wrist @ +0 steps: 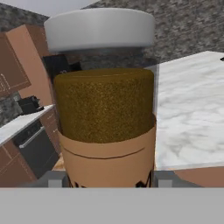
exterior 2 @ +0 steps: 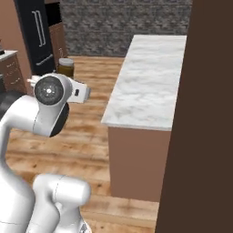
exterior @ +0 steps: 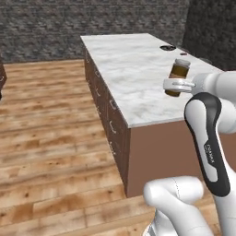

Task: Take the cinnamon bottle from the cabinet and place it on the dining table, next to the plate with the cupcake. Then take the chocolate from the dining counter and place it on the cupcake plate.

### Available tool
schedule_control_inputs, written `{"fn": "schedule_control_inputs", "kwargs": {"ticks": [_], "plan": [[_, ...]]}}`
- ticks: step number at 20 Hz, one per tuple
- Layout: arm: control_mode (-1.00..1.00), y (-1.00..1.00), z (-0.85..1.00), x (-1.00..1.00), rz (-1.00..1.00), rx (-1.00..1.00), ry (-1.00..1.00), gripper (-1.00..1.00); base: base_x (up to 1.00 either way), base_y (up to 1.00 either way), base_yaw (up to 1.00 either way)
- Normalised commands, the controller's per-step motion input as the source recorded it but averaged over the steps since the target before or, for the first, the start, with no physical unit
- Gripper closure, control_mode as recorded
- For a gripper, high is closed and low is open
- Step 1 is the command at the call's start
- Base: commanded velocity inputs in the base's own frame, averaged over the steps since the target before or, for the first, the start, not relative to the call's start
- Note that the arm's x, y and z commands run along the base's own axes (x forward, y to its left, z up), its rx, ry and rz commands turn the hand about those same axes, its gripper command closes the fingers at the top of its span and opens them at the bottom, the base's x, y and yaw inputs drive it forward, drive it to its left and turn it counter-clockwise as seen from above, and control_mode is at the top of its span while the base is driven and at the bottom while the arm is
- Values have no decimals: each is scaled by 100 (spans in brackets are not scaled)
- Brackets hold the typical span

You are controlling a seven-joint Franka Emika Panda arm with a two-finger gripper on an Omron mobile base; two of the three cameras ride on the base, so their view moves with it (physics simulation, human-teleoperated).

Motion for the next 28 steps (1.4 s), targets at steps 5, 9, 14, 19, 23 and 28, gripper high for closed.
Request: {"fn": "schedule_control_inputs", "kwargs": {"ticks": [5, 9, 14, 19, 23, 28], "plan": [[100, 0, 0, 0, 0, 0, 0, 100, 41, -60, -1], [100, 0, 0, 0, 0, 0, 0, 100, 37, -71, 0], [100, 0, 0, 0, 0, 0, 0, 100, 33, -71, 0], [100, 0, 0, 0, 0, 0, 0, 100, 31, -71, 0], [100, 0, 0, 0, 0, 0, 0, 100, 38, -66, 0], [100, 0, 0, 0, 0, 0, 0, 100, 54, -54, 0]]}}
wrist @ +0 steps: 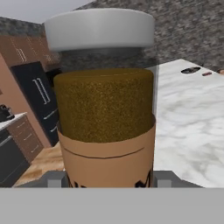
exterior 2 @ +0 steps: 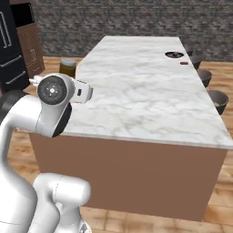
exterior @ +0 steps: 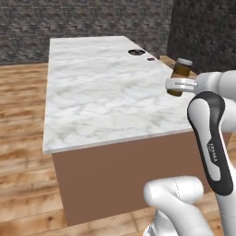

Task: Take the cinnamon bottle from the cabinet and place it on the dining table, next to the plate with the cupcake. Then take the chocolate from the dining counter and place it on the cupcake plate.

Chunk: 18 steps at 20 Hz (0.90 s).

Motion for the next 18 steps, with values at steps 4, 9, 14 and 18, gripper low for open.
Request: {"fn": "schedule_control_inputs", "kwargs": {"ticks": [4, 9, 14, 18], "plan": [[100, 0, 0, 0, 0, 0, 0, 100, 51, -56, 0], [100, 0, 0, 0, 0, 0, 0, 100, 55, -55, 0], [100, 0, 0, 0, 0, 0, 0, 100, 41, -65, 0], [100, 0, 0, 0, 0, 0, 0, 100, 30, -71, 0]]}}
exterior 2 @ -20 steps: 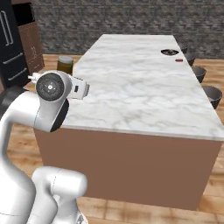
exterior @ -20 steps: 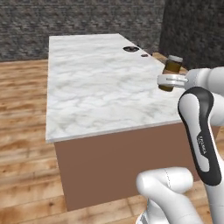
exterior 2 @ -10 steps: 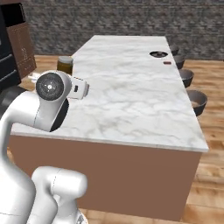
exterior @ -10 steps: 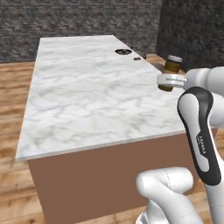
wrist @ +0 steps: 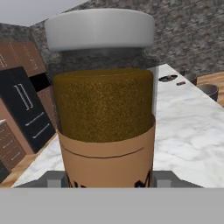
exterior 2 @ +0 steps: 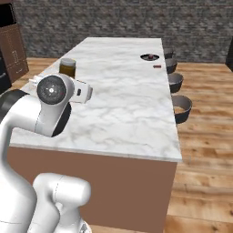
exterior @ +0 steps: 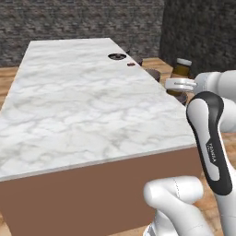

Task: Take the cinnamon bottle from the cabinet and place it on the dining table, next to the plate with the cupcake. Then take the chocolate from the dining counter and place it on the cupcake plate.

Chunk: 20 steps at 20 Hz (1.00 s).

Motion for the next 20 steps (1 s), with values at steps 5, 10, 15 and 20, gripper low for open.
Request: {"fn": "schedule_control_inputs", "kwargs": {"ticks": [5, 10, 15, 20], "plan": [[100, 0, 0, 0, 0, 0, 0, 100, 27, -72, 0], [100, 0, 0, 0, 0, 0, 0, 100, 25, -73, 0], [100, 0, 0, 0, 0, 0, 0, 100, 28, -72, 0], [100, 0, 0, 0, 0, 0, 0, 100, 29, -71, 0]]}}
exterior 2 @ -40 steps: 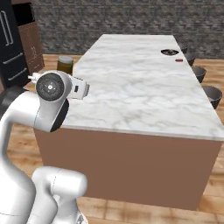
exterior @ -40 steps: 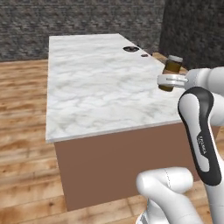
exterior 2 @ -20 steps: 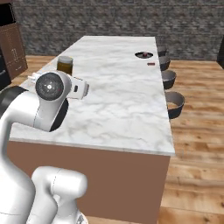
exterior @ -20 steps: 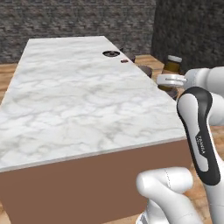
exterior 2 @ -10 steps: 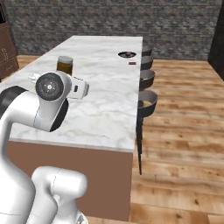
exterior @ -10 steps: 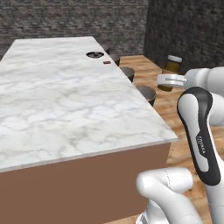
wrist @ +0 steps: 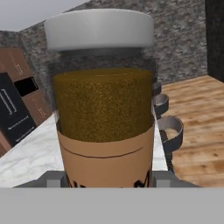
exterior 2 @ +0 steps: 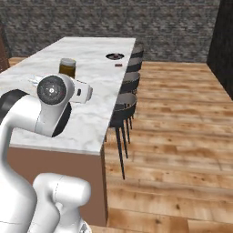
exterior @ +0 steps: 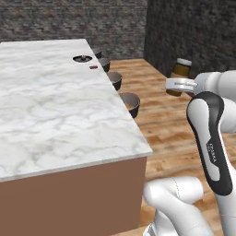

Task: Take the cinnamon bottle from the cabinet and place it on the dining table, next to the plate with the cupcake. Then take the chocolate from the dining counter and place it on the cupcake plate.

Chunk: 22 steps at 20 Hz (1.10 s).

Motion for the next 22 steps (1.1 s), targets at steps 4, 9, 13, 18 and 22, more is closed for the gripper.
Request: {"fn": "schedule_control_inputs", "kwargs": {"ticks": [4, 9, 13, 18, 22], "plan": [[100, 0, 0, 0, 0, 0, 0, 100, 36, -67, 0], [100, 0, 0, 0, 0, 0, 0, 100, 45, -60, 1], [100, 0, 0, 0, 0, 0, 0, 100, 44, -57, 4], [100, 0, 0, 0, 0, 0, 0, 100, 49, -55, 5], [100, 0, 0, 0, 0, 0, 0, 100, 59, -51, 6]]}}
